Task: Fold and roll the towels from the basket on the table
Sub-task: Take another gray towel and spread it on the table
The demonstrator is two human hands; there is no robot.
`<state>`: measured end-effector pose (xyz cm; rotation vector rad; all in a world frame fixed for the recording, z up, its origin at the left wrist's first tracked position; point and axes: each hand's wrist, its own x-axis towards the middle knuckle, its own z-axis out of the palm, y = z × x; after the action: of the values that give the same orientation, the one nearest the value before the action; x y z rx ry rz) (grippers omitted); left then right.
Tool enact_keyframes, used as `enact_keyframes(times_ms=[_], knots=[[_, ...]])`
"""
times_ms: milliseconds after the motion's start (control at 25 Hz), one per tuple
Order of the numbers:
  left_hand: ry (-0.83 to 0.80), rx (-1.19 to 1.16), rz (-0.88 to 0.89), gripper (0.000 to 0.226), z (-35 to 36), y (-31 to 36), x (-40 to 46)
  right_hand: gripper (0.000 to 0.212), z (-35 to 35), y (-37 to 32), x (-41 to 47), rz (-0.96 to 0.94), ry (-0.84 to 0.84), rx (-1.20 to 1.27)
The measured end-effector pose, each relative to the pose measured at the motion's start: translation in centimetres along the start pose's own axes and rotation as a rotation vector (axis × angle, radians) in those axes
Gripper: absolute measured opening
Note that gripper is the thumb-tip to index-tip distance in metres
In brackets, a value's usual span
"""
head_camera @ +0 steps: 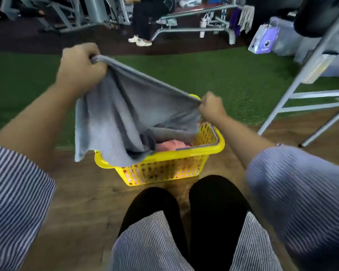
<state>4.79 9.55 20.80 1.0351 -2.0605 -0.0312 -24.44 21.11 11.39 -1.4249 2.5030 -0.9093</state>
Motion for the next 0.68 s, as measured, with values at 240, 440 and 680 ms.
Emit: enact_keyframes(times_ms=[240,440,680], knots=[[-0.050,0.037,-0.206,0.030,2.5,3.0,5.4,0.028,-12.0,-2.3,4.6,-0.028,0.178,0.202],[0.031,-0.110,-0.254,0.006,-3.7,10.7,17.9,0.030,-24.7,-9.1,11.1,-0.049,0.309,0.272],[0.120,-0.151,-0.151,0.004,-18.7,23.1,32.3,0.032,-46.4,-19.0,14.7,-0.098,0.582,0.338]])
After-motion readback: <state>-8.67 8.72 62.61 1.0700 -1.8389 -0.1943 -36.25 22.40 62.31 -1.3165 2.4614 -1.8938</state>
